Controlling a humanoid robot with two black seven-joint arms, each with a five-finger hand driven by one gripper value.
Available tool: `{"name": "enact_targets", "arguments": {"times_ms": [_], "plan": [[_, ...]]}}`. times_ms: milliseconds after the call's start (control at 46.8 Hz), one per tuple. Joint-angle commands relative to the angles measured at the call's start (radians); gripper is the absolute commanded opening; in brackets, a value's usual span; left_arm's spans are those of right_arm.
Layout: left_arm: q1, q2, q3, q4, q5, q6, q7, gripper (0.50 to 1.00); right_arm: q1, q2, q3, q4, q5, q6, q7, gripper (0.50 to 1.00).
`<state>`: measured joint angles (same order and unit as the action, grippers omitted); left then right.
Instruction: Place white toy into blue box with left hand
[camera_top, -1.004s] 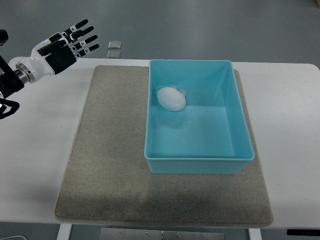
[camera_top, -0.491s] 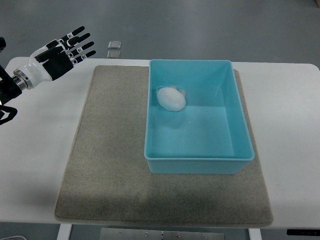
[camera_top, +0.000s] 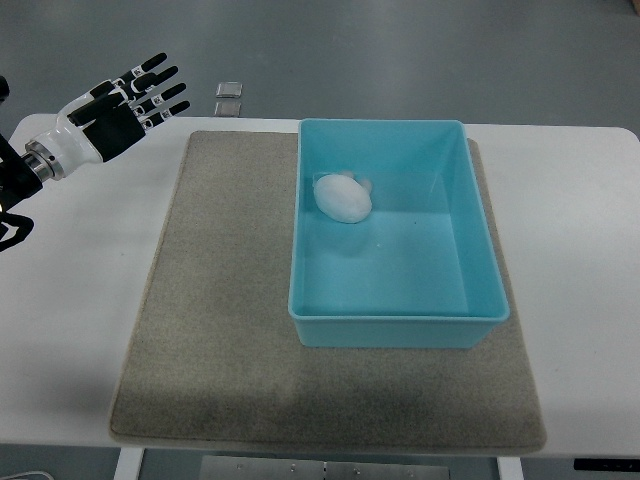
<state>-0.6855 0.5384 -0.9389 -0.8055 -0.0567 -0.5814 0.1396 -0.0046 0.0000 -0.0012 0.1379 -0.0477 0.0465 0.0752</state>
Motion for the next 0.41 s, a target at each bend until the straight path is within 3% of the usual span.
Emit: {"name": "enact_targets", "arguments": {"times_ms": [0, 385], "plan": [[0.001, 0.000, 0.000, 0.000, 0.000, 0.000, 0.000, 0.996, 0.000, 0.000, 0.003, 0.000, 0.003, 0.000, 0.000, 0.936], [0.004, 0.000, 0.000, 0.000, -0.002, 0.000, 0.000, 0.996, -0.002, 0.000, 0.001, 0.008, -0.001, 0.007, -0.002, 0.936]]}}
